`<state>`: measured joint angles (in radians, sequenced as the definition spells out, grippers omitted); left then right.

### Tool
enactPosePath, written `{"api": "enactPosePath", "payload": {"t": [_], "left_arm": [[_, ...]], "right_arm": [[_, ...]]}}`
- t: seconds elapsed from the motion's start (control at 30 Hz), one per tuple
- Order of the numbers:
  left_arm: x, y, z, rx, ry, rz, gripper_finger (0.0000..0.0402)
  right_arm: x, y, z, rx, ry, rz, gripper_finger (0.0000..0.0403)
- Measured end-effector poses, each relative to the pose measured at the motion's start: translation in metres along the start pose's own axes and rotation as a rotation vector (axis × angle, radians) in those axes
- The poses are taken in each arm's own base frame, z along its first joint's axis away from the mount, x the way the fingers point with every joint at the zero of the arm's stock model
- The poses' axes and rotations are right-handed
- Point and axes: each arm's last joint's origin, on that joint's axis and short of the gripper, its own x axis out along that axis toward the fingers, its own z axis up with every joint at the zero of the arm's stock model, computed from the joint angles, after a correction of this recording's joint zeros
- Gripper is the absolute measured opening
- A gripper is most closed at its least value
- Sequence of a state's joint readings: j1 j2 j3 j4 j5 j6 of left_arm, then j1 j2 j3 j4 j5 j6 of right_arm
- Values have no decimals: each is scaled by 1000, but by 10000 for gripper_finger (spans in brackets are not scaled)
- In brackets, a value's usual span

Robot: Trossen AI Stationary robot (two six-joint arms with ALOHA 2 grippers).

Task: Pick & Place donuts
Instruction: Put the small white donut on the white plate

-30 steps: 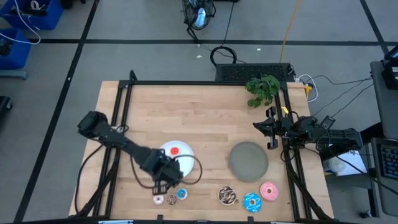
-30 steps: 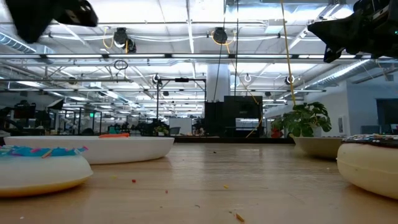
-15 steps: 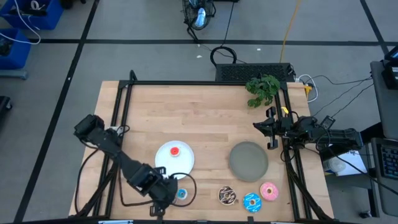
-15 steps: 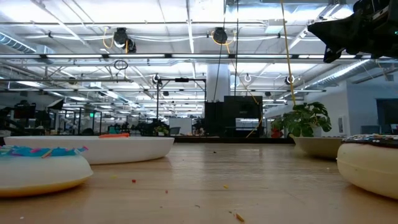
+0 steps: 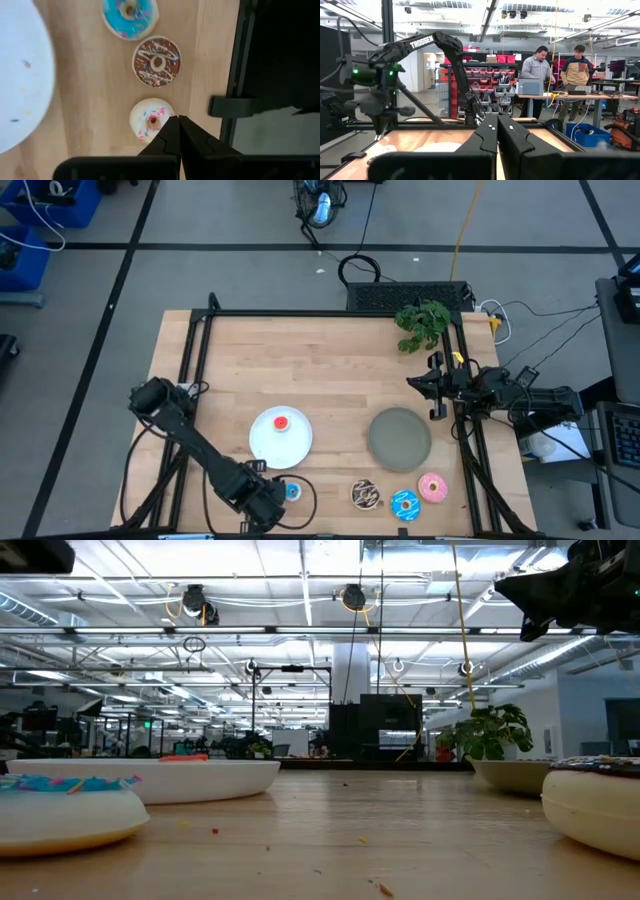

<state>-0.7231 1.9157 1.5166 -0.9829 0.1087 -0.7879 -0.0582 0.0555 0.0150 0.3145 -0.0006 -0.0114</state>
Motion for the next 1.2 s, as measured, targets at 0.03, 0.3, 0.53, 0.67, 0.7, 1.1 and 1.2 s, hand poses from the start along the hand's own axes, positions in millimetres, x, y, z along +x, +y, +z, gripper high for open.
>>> {"api": "enactPosePath", "payload": {"t": [0.03, 0.3, 0.53, 0.67, 0.7, 1.1, 1.2], "left_arm": [[2, 0, 0, -1, 8, 0, 2], [2, 2, 2, 2, 0, 9, 4], [2, 3, 3, -24, -42, 51, 35], [3, -2, -2, -50, -43, 49, 69], [3, -4, -4, -59, -42, 48, 80], [6, -15, -16, -66, -110, 112, 245], [6, -16, -18, -47, -131, 132, 269]], "right_arm": [[0, 0, 0, 0, 0, 0, 0], [0, 0, 0, 0, -2, 0, 0], [0, 0, 1, 0, -12, -3, 0], [0, 0, 1, 0, -10, -3, 0], [0, 0, 1, 0, -10, -3, 0], [0, 0, 1, 0, -10, -3, 0], [0, 0, 1, 0, -10, -3, 0]]}}
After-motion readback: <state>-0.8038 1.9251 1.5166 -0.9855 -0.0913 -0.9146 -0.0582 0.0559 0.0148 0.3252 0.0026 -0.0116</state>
